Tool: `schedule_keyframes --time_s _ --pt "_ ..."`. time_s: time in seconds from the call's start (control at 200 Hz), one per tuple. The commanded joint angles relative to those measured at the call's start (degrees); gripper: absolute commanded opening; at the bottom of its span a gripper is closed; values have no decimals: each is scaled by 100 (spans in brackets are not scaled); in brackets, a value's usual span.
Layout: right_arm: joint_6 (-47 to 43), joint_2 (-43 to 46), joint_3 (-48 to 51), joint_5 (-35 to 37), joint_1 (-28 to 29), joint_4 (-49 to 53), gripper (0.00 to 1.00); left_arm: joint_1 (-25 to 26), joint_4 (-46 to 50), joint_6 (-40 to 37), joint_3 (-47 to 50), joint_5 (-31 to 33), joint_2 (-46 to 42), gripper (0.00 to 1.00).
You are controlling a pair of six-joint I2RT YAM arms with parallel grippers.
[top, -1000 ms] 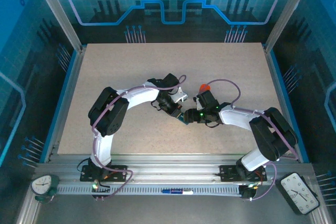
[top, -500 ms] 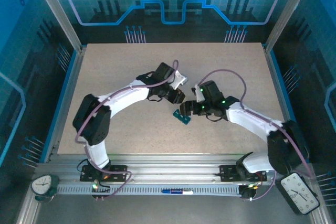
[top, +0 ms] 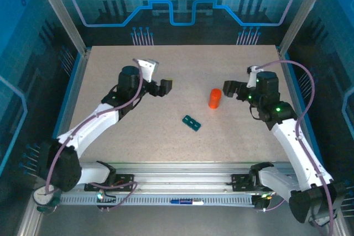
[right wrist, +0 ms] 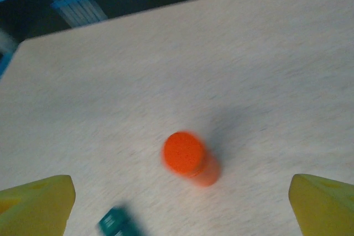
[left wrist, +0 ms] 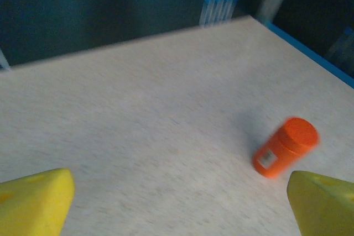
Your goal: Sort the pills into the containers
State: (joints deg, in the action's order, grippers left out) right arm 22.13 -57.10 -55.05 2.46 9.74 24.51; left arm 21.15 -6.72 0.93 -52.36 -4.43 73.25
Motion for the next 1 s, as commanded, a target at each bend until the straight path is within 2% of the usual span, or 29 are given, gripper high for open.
schedule_keyframes --time_s 0.0,0.195,0.405,0.5,0.645,0.785,0.82,0.871,0.946,0.996 --pt "-414 94 391 1188 -371 -661 100 -395 -1303 -423 686 687 -607 99" --pt "-623 -154 1206 1661 -1016 -1791 100 -1436 -1822 -469 1814 597 -1265 99" --pt "-919 -557 1925 1925 -1184 -2709 100 -1781 -2958 -755 3188 781 -1245 99" --pt "-1034 -731 2309 1904 -1180 -3361 100 -1825 -3465 -581 3574 697 -886 99" --pt "-1248 -1146 3053 1674 -1149 -5116 100 -1845 -5429 -416 4007 728 366 99" --pt "-1518 -1787 3642 1255 -1001 -6904 100 -1851 -6877 -461 4148 629 1656 99" --pt "-1482 -1802 3633 1108 -983 -6856 100 -1852 -7217 -501 4149 648 1915 99" --pt "-1545 -2074 3708 939 -935 -7277 100 -1887 -6816 -418 4064 700 1776 99" --pt "-1813 -2872 3951 721 -769 -8524 100 -1956 -5935 -465 3697 308 1629 99" --pt "-2065 -3204 3946 939 -572 -9092 100 -1956 -5316 -507 3461 211 1535 99"
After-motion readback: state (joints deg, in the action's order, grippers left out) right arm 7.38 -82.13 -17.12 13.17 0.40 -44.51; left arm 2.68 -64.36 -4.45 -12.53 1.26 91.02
